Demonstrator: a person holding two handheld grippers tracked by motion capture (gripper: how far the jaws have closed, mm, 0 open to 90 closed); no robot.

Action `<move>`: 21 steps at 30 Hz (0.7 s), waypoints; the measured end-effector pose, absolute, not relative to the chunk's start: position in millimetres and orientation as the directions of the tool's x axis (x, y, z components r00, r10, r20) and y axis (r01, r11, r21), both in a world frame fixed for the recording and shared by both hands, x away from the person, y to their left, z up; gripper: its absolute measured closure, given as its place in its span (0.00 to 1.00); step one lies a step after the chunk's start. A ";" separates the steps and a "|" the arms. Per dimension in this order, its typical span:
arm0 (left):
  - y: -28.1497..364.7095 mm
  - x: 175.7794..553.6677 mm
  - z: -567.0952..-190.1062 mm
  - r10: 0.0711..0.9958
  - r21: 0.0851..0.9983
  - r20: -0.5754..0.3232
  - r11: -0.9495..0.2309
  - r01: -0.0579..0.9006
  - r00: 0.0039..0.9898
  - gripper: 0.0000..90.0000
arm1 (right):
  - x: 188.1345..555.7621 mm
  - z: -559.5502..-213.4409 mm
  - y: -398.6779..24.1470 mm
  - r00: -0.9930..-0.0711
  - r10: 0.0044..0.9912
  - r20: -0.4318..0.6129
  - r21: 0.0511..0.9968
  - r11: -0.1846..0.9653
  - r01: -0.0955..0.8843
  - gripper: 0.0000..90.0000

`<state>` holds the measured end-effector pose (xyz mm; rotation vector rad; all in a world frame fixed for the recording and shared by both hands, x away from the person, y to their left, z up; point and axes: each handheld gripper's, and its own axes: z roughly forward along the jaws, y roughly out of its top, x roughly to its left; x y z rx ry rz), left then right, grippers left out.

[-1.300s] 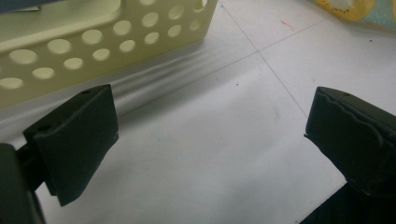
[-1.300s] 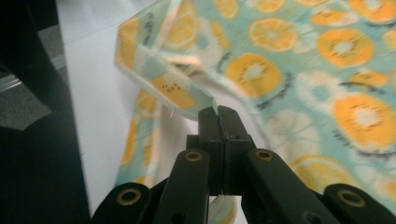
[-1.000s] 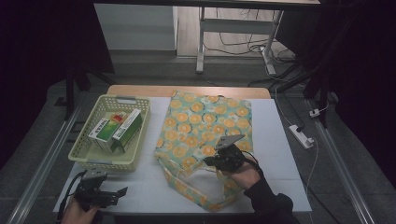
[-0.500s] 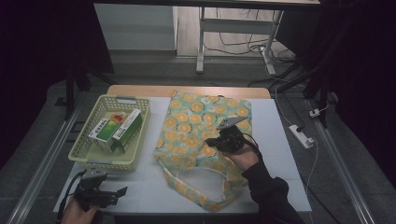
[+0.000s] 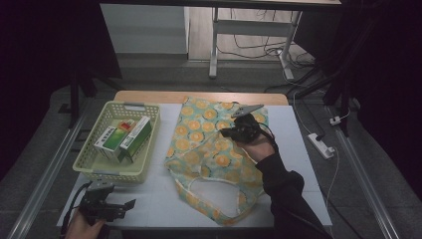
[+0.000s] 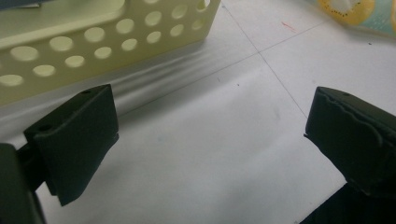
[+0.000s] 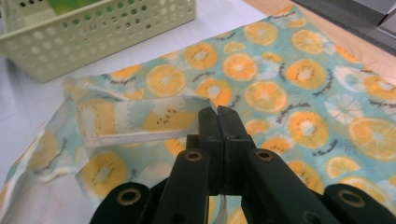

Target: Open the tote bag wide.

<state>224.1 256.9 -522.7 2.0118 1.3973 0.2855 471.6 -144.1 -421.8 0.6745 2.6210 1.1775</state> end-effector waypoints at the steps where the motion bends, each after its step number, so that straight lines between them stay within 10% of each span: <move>1: 256.9 224.1 -522.7 0.895 0.627 -0.186 -0.209 0.751 0.404 0.03 | 474.4 -421.3 -143.4 -0.876 0.481 0.013 0.746 0.578 0.329 1.00; 21: 256.4 224.8 -523.0 0.894 0.622 -0.186 -0.214 0.753 0.407 0.03 | 528.5 -433.2 -147.5 -0.824 0.566 0.001 0.739 0.555 0.382 1.00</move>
